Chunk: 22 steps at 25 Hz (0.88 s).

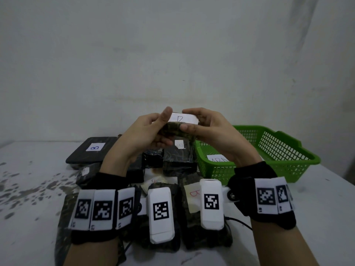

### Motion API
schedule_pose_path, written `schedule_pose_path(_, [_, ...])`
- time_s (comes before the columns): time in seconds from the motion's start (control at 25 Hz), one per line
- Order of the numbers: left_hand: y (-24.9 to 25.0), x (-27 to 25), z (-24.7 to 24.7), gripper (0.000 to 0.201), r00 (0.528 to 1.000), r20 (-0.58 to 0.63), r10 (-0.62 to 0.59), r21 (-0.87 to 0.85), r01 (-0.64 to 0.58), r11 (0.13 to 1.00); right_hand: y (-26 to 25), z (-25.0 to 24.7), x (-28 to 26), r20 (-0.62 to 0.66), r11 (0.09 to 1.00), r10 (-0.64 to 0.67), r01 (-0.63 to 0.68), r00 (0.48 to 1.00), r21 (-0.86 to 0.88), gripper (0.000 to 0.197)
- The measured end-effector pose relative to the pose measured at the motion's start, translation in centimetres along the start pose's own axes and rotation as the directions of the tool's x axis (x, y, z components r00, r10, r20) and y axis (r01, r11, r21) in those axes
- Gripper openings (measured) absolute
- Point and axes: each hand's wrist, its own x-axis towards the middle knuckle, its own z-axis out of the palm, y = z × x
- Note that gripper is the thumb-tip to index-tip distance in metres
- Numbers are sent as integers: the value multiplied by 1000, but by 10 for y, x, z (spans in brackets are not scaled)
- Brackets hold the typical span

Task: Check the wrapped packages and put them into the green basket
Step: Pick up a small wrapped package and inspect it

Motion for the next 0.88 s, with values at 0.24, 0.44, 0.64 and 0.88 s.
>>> schedule_pose_path(0.24, [-4, 2, 0, 31, 994, -27, 109, 145, -104, 984, 1, 4, 4, -88, 1000, -4, 3, 996, -14, 17])
schedule_pose_path(0.44, [-7, 7, 2, 17, 989, -96, 108, 137, -94, 986, 0, 19, 8, -188, 972, -97, 52, 977, -230, 7])
schedule_pose_path(0.64, [-5, 6, 2, 15, 989, -100, 111, 110, -100, 989, 0, 21, 7, -180, 975, -98, 59, 979, -212, 11])
schedule_pose_path(0.88, [-3, 7, 0, 38, 989, -137, 49, 24, -46, 999, 0, 11, 3, -44, 999, 46, -46, 998, 3, 39])
